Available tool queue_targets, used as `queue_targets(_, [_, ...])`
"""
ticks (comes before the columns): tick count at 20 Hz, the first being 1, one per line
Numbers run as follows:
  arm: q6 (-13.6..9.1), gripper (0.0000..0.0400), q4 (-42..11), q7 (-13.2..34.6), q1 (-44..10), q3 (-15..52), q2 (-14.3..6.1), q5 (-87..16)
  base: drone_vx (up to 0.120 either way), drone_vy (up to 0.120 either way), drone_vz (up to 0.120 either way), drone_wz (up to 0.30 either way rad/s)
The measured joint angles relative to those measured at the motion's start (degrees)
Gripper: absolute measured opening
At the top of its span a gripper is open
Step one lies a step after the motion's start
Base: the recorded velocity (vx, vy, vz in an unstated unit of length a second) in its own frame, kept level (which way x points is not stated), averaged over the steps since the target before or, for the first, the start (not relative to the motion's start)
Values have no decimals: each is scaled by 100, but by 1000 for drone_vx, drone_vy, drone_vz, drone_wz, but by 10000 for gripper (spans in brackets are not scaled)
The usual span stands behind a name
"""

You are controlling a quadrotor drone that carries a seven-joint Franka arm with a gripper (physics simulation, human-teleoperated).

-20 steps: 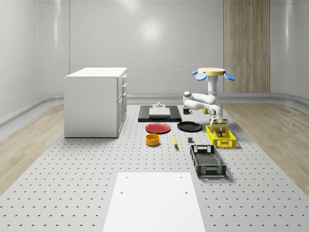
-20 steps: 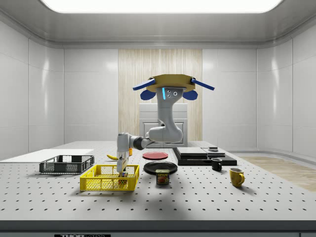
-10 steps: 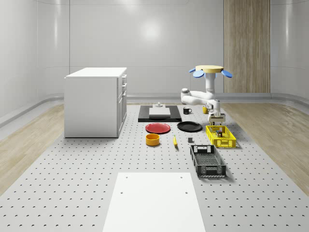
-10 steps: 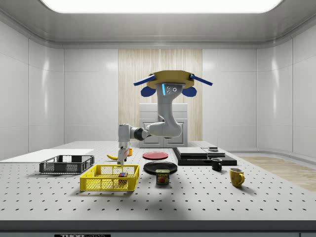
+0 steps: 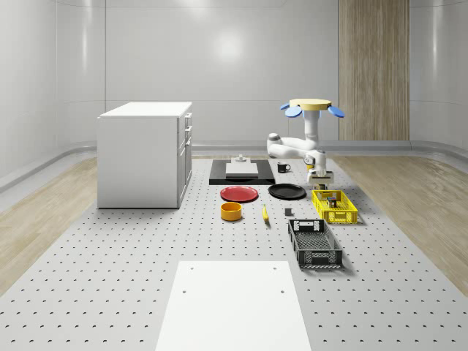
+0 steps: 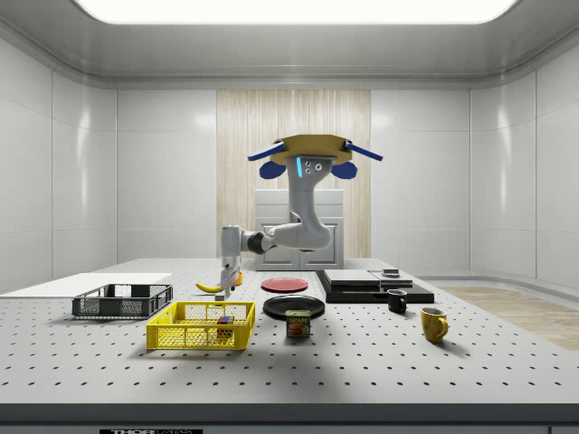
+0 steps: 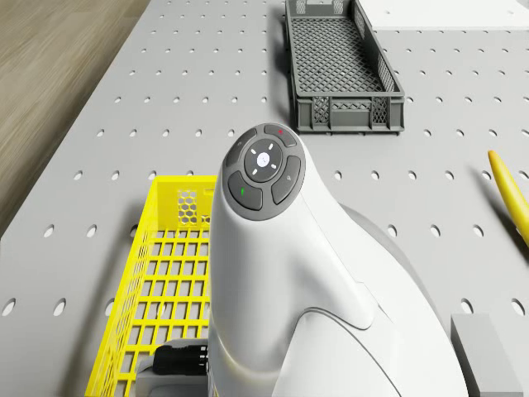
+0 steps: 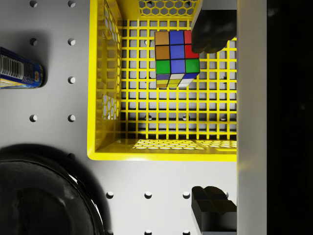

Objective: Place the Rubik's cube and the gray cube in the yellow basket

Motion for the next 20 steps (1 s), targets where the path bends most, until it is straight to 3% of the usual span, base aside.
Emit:
queue_targets(2, [5, 400, 0, 1, -1, 4, -6, 5, 20, -120, 0, 0])
queue_targets(18, [39, 400, 0, 4, -5, 14, -44, 25, 120, -120, 0, 0])
queue_targets(20, [42, 400, 0, 4, -5, 14, -48, 26, 0, -120, 0, 0])
